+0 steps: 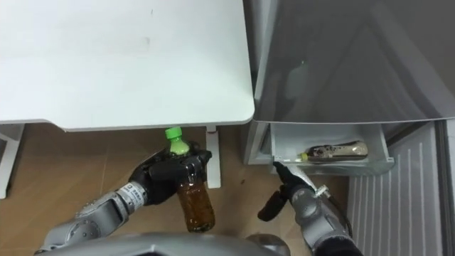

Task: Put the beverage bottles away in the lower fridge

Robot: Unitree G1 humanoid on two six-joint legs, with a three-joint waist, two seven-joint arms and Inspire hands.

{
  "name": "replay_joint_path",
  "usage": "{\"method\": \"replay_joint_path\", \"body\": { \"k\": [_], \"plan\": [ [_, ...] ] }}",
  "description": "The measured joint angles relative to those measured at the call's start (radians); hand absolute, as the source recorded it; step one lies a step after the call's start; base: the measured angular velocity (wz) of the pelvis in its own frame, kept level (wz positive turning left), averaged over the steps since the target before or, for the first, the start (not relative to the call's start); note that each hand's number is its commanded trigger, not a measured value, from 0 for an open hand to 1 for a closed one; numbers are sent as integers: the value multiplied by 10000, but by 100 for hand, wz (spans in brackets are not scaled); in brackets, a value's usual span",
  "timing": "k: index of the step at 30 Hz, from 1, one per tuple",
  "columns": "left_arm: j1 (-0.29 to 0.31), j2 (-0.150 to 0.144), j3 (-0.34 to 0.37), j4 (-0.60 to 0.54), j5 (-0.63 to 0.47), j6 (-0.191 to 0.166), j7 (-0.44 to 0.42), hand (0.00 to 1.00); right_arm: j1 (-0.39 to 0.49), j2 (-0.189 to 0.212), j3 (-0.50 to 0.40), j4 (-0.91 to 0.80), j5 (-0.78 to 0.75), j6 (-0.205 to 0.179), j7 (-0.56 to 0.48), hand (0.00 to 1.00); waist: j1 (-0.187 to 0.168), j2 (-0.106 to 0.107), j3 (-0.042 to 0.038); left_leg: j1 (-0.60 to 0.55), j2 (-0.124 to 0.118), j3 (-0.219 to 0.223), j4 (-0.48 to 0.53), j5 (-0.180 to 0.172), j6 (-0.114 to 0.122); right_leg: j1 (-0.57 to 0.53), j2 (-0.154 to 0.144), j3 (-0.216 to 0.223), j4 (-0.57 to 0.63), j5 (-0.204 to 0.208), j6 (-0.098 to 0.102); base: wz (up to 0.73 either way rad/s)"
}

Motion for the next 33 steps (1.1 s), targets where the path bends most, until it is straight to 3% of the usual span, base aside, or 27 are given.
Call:
{"method": "replay_joint_path", "body": {
  "k": [7, 12, 15, 19, 25, 33],
  "plan": [
    [-450, -171, 63, 397, 0, -342, -13, 100, 46, 2, 283, -1200, 214, -3, 1336, 0, 71, 59, 15, 4, 12, 3, 2, 0, 0, -47, -5, 15, 146, 0, 0, 0],
    [-458, -174, 72, 376, -3, -618, -13, 100, 67, -7, 319, -2017, 517, -39, 2020, 0, 53, 109, 28, -5, 27, -1, 98, -1, 2, -55, -5, -28, 167, 12, -20, 0],
    [-482, -140, 132, 338, 275, -963, 7, 100, 66, 15, 357, -2185, 751, -325, 2321, 0, 75, 114, 26, -11, 45, -10, 118, -1, 2, -56, 3, -27, 292, 13, -21, 0],
    [-689, -191, 333, 328, 1002, -1147, 20, 100, 59, -3, 352, -2231, 890, -655, 2878, 0, 131, 59, 43, -185, 62, -11, 145, 1, 10, -234, -2, -37, 450, 12, -21, 0],
    [-759, -236, 366, 241, 1772, -1488, 23, 100, 72, 4, 357, -2288, 1472, -913, 3687, 0, 291, -89, 46, -350, 61, -10, 352, 12, 29, -345, -11, -30, 486, 19, -32, 0],
    [-764, -229, 380, -460, 2485, -1914, 25, 100, 77, 32, 369, -2392, 3047, -1267, 4773, 0, 481, -86, 47, -367, 70, -21, 301, 11, 31, -333, -3, -28, 500, 21, -35, 0]
  ]
}}
